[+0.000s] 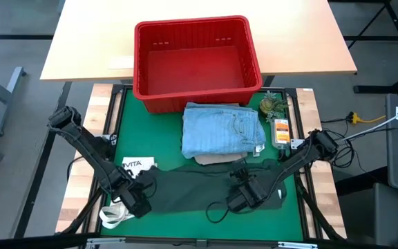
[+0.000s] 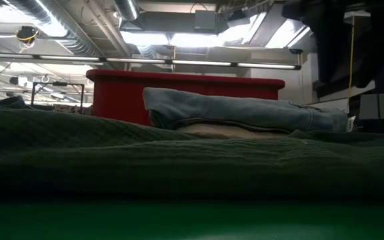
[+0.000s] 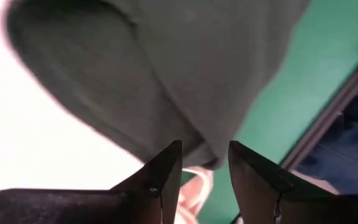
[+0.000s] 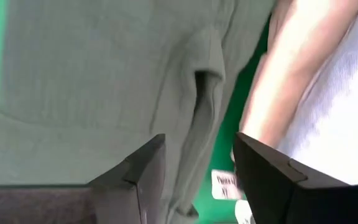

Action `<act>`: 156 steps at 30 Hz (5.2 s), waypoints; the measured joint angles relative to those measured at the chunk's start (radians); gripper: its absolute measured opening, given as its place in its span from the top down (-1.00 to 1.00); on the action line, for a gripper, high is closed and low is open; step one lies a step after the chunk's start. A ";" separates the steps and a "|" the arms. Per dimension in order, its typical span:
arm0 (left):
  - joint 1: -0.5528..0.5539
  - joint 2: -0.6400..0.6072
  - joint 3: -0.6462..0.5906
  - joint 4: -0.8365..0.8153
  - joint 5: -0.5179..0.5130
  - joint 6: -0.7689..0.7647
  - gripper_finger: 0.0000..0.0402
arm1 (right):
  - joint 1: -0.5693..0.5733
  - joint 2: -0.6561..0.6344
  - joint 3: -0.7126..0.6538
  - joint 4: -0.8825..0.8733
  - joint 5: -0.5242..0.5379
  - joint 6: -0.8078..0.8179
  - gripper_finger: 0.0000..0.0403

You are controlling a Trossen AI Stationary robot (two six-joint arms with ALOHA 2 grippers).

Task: Fold laundry
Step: Fold the green polo shirt

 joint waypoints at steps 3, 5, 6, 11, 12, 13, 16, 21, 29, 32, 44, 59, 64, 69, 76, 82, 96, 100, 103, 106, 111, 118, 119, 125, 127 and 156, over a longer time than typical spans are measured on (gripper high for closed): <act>-0.035 0.000 0.000 0.047 -0.038 -0.017 0.38 | 0.000 0.000 0.000 0.037 0.000 -0.001 0.08; -0.052 0.000 0.000 0.070 -0.055 -0.021 0.37 | 0.000 0.000 0.000 0.050 0.000 -0.006 0.08; -0.058 0.000 0.000 0.073 -0.059 -0.035 0.36 | 0.000 0.000 0.000 0.054 0.000 -0.013 0.08; -0.057 0.000 0.000 0.058 -0.061 -0.099 0.18 | 0.000 0.000 0.000 0.078 0.000 -0.027 0.08; -0.056 0.000 0.000 0.058 -0.061 -0.100 0.12 | 0.000 0.000 0.000 0.085 0.000 -0.027 0.08; -0.053 0.000 0.000 0.058 -0.061 -0.100 0.07 | 0.000 0.000 0.000 0.089 0.000 -0.027 0.08; -0.048 0.000 0.000 0.058 -0.060 -0.114 -0.08 | 0.000 0.000 0.000 0.091 0.000 -0.027 0.08; -0.049 0.004 -0.021 0.053 -0.063 -0.235 -0.28 | 0.000 0.000 0.000 0.091 0.000 -0.027 0.08; -0.074 0.005 -0.120 0.060 -0.089 -0.470 -0.32 | 0.001 0.000 -0.001 0.102 0.000 -0.029 0.08; -0.077 0.005 -0.154 0.091 -0.120 -0.494 -0.32 | 0.001 0.000 -0.001 0.110 0.000 -0.038 0.08; -0.062 0.005 -0.305 0.396 -0.198 -0.504 -0.32 | 0.001 0.000 -0.001 0.116 0.000 -0.053 0.08; 0.006 0.005 -0.308 0.461 -0.263 -0.410 -0.32 | 0.001 0.000 -0.001 0.119 0.000 -0.052 0.08; 0.025 0.005 -0.345 0.486 -0.262 -0.406 -0.31 | 0.001 0.000 -0.001 0.143 0.000 -0.052 0.08; 0.042 0.005 -0.363 0.524 -0.270 -0.357 -0.06 | 0.001 0.000 -0.001 0.142 0.000 -0.053 0.08; 0.053 0.005 -0.364 0.530 -0.276 -0.327 0.78 | 0.001 0.000 -0.001 0.141 0.000 -0.053 0.08; 0.051 0.005 -0.331 0.508 -0.201 -0.281 0.94 | 0.001 0.000 -0.001 0.113 0.000 -0.053 0.08; -0.024 0.005 -0.011 -0.096 -0.134 -0.294 0.99 | 0.006 0.000 -0.001 0.078 -0.028 -0.053 0.08; -0.055 0.005 0.061 -0.204 -0.133 -0.340 0.99 | 0.029 -0.003 -0.001 0.074 -0.014 -0.053 0.08; -0.073 0.005 0.102 -0.244 -0.138 -0.370 0.99 | 0.057 -0.017 -0.001 0.074 -0.006 -0.052 0.08; -0.084 0.005 0.136 -0.242 -0.163 -0.381 0.99 | 0.090 -0.045 -0.001 0.069 0.010 -0.041 0.08; -0.084 0.005 0.190 -0.233 -0.248 -0.372 0.99 | 0.142 -0.106 -0.001 0.059 0.071 -0.001 0.08; -0.045 0.005 0.234 -0.118 -0.398 -0.277 0.99 | 0.180 -0.160 -0.001 0.060 0.138 0.053 0.08; -0.033 0.005 0.234 -0.080 -0.417 -0.246 0.99 | 0.180 -0.163 -0.001 0.060 0.139 0.055 0.08; 0.048 0.005 0.234 0.125 -0.458 -0.052 0.97 | 0.177 -0.163 -0.001 0.060 0.138 0.056 0.08; 0.079 0.005 0.234 0.187 -0.460 0.022 0.98 | 0.177 -0.163 -0.001 0.060 0.140 0.056 0.08; 0.318 0.202 0.234 0.754 -0.322 0.537 0.98 | 0.177 -0.163 -0.001 0.052 0.140 0.056 0.08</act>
